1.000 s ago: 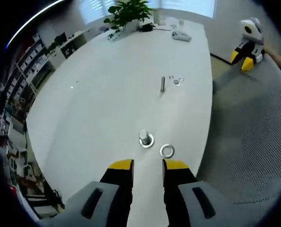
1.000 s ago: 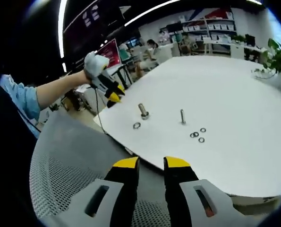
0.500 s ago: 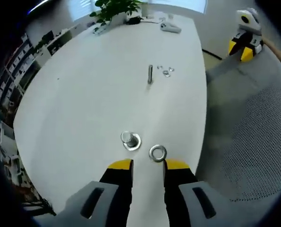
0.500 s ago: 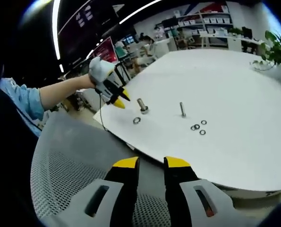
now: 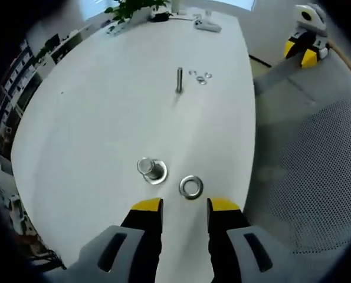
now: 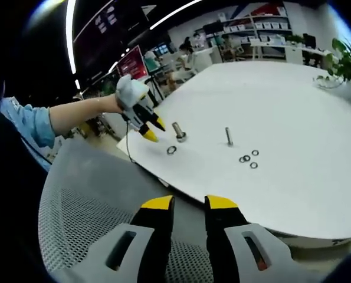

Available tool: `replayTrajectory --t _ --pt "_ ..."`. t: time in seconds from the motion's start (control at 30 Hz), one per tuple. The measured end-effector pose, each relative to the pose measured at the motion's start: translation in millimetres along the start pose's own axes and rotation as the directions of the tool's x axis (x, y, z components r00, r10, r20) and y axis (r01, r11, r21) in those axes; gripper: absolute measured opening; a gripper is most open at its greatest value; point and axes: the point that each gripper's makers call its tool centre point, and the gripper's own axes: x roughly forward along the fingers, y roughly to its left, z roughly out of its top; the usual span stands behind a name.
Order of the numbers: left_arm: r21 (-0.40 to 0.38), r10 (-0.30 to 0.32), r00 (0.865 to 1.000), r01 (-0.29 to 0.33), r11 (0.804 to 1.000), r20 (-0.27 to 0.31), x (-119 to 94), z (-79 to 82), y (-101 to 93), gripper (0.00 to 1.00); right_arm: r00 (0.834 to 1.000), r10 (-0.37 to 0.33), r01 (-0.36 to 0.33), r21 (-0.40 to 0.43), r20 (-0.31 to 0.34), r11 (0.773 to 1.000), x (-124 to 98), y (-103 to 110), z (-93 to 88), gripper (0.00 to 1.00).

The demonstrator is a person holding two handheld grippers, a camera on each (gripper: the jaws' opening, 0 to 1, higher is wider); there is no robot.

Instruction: Place the washer onto the threaded stud by aligning its center hole with the stud, sliding it down to the base, and recovering from edge contact or off-axis alignment until the washer reaches the visible bottom stop.

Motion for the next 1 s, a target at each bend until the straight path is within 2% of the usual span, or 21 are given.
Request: replayTrajectory --t 0.2,0.37,0.57,0.63,0.73,0.87,0.9,1.0 --pt "0.013 -0.012 0.999 0.012 1.0 -0.045 13 -2.8 0.6 0.31 1.0 0.001 -0.001 0.002 0.004 1.0 0 0 0.5 0.23" --pt "0.021 -0.027 0.997 0.029 0.999 -0.074 19 -2.9 -4.3 0.39 1.0 0.007 -0.007 -0.003 -0.001 1.0 0 1 -0.3 0.23" --pt "0.062 -0.013 0.995 0.019 0.998 -0.095 30 -2.5 -7.3 0.4 1.0 0.013 -0.013 0.0 0.005 1.0 0 2 0.1 0.23" --pt "0.097 -0.002 0.987 0.018 0.995 -0.161 35 -13.5 -7.6 0.4 1.0 0.016 -0.016 0.0 0.009 1.0 0 2 0.7 0.24" --pt "0.114 -0.013 0.978 0.038 0.993 -0.209 41 -21.8 -14.1 0.4 1.0 0.016 -0.016 0.001 0.006 1.0 0 2 0.1 0.24" --pt "0.151 0.011 0.971 0.025 0.988 -0.237 49 -26.1 -14.5 0.42 1.0 0.025 -0.025 -0.01 -0.007 1.0 0 4 -1.4 0.24" --pt "0.183 0.026 0.967 0.021 0.983 -0.253 48 -26.9 -13.1 0.43 1.0 0.025 -0.025 -0.009 -0.006 1.0 0 4 -1.2 0.24" --pt "0.176 0.036 0.966 0.011 0.984 -0.258 49 -25.9 -12.8 0.42 1.0 0.027 -0.027 -0.01 -0.008 1.0 0 4 -1.6 0.24"
